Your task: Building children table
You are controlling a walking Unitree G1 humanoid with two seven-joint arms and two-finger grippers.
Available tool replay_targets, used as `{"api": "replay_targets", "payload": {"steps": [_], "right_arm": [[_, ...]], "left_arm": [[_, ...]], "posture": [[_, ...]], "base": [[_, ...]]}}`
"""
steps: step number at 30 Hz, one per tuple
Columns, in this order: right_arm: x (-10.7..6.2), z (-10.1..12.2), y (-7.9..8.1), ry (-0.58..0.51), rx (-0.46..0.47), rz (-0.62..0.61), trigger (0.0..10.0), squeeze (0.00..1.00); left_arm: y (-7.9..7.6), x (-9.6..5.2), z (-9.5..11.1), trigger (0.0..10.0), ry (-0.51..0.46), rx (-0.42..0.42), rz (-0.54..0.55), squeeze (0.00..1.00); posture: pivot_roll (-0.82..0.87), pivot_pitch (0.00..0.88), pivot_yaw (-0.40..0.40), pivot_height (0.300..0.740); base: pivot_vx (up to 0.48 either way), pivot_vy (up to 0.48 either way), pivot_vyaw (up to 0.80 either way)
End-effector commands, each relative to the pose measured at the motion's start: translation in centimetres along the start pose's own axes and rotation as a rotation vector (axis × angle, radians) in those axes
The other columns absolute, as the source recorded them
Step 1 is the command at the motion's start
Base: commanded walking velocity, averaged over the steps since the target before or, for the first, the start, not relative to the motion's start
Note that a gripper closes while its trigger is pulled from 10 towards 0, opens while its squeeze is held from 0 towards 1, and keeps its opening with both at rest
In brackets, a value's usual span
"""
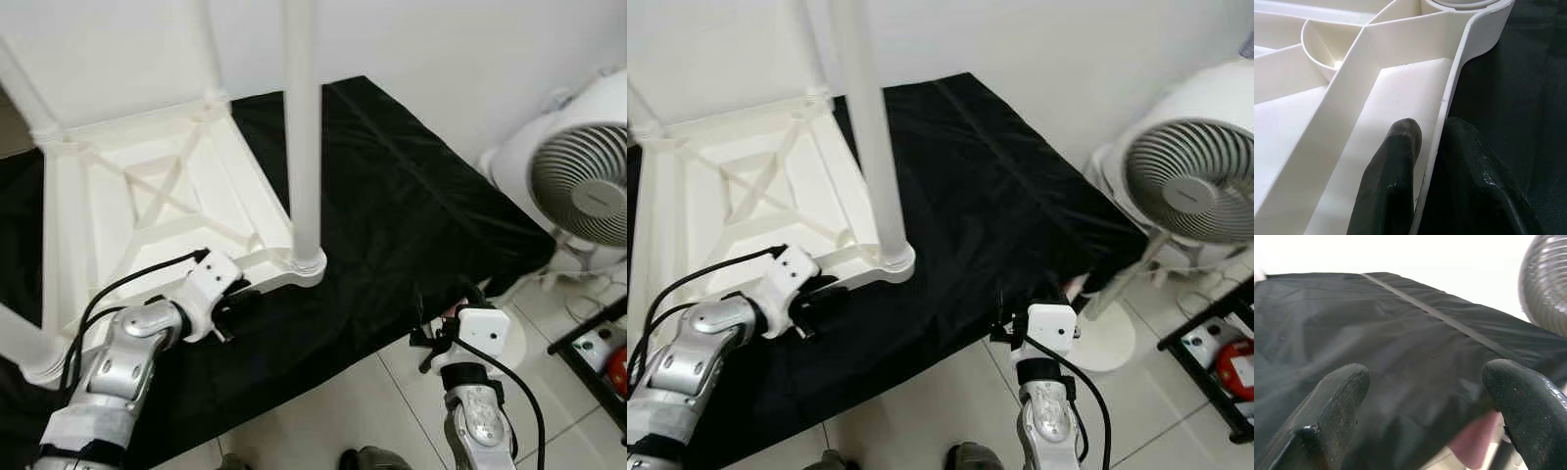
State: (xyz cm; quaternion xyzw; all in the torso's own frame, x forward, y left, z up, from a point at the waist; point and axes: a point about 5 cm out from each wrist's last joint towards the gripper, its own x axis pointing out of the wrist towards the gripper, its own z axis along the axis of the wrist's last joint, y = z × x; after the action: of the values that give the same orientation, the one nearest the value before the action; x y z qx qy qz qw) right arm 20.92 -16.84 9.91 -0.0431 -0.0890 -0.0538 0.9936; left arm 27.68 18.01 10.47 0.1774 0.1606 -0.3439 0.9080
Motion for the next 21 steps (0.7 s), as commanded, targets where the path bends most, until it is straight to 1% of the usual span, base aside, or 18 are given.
{"api": "replay_targets", "payload": {"steps": [1,3,5,6,8,10,11,12,14,15,16,17,18,19,20,21], "right_arm": [[-0.3,-0.1,-0.1,0.004,-0.002,-0.007,10.0,0.0],[-0.3,-0.1,-0.1,0.004,-0.002,-0.007,10.0,0.0],[-0.4,-0.2,0.0,0.007,-0.003,-0.008,10.0,0.0],[-0.4,-0.2,0.0,0.007,-0.003,-0.008,10.0,0.0],[-0.5,-0.2,0.1,0.011,-0.002,-0.008,10.0,0.0],[-0.5,-0.2,0.1,0.011,-0.002,-0.008,10.0,0.0],[-0.5,-0.2,0.2,0.013,0.0,-0.007,10.0,0.0],[-0.5,-0.2,0.2,0.013,0.0,-0.007,10.0,0.0],[-0.7,-0.3,0.3,0.016,0.0,-0.007,10.0,0.0],[-0.7,-0.3,0.3,0.018,0.0,-0.008,10.0,0.0],[-0.7,-0.3,0.3,0.018,0.0,-0.008,10.0,0.0],[-0.7,-0.3,0.3,0.019,0.0,-0.01,10.0,0.0],[-0.8,-0.3,0.3,0.019,0.0,-0.01,10.0,0.0],[-0.8,-0.3,0.3,0.02,0.0,-0.012,10.0,0.0],[-0.8,-0.3,0.3,0.02,0.0,-0.012,10.0,0.0],[-0.9,-0.3,0.3,0.021,-0.002,-0.015,10.0,0.0]], "left_arm": [[3.1,-2.7,-4.2,0.0,0.181,-0.101,0.364,0.0],[3.2,-2.9,-4.3,0.0,0.185,-0.107,0.382,0.0],[3.5,-3.3,-4.0,0.0,0.125,-0.163,0.48,0.0],[3.5,-3.3,-4.0,0.0,0.125,-0.163,0.48,0.0],[3.1,-3.3,-3.2,0.0,0.035,-0.237,0.527,0.0],[3.1,-3.3,-3.2,0.0,0.035,-0.237,0.527,0.0],[2.7,-3.1,-2.3,0.0,-0.03,-0.259,0.538,0.0],[2.7,-3.1,-2.3,0.0,-0.03,-0.259,0.538,0.0],[2.1,-2.8,-0.7,0.0,-0.136,-0.285,0.563,0.0],[2.0,-2.8,0.2,0.0,-0.201,-0.282,0.592,0.0],[2.0,-2.8,0.2,0.0,-0.201,-0.282,0.592,0.0],[1.9,-2.8,0.8,0.0,-0.239,-0.278,0.61,0.0],[1.9,-2.8,1.0,7.8,-0.242,-0.276,0.624,0.0],[2.3,-3.2,0.9,7.4,-0.235,-0.274,0.67,0.0],[2.3,-3.2,0.9,7.4,-0.235,-0.274,0.67,0.0],[2.9,-3.7,0.8,10.0,-0.228,-0.225,0.734,0.0]], "posture": [[0.02,0.078,0.037,0.74],[0.02,0.078,0.037,0.74],[0.03,0.087,0.042,0.74],[0.03,0.087,0.042,0.74],[0.03,0.092,0.041,0.74],[0.03,0.092,0.041,0.74],[0.03,0.096,0.044,0.74],[0.03,0.096,0.044,0.74],[0.03,0.102,0.049,0.74],[0.03,0.103,0.05,0.74],[0.03,0.103,0.05,0.74],[0.03,0.103,0.05,0.74],[0.03,0.104,0.053,0.74],[0.02,0.106,0.058,0.74],[0.02,0.106,0.058,0.74],[0.02,0.106,0.058,0.74]], "base": [[0.0,0.0,0.0],[0.0,0.0,0.0],[0.0,0.0,0.0],[0.0,0.0,0.0],[0.0,0.0,0.0],[0.0,0.0,0.0],[0.0,0.0,0.0],[0.0,0.0,0.0],[0.0,0.0,0.0],[0.0,0.0,0.0],[0.0,0.0,0.0],[0.0,0.0,0.0],[0.0,0.0,0.0],[0.0,0.0,0.0],[0.0,0.0,0.0],[0.0,0.0,0.0]]}}
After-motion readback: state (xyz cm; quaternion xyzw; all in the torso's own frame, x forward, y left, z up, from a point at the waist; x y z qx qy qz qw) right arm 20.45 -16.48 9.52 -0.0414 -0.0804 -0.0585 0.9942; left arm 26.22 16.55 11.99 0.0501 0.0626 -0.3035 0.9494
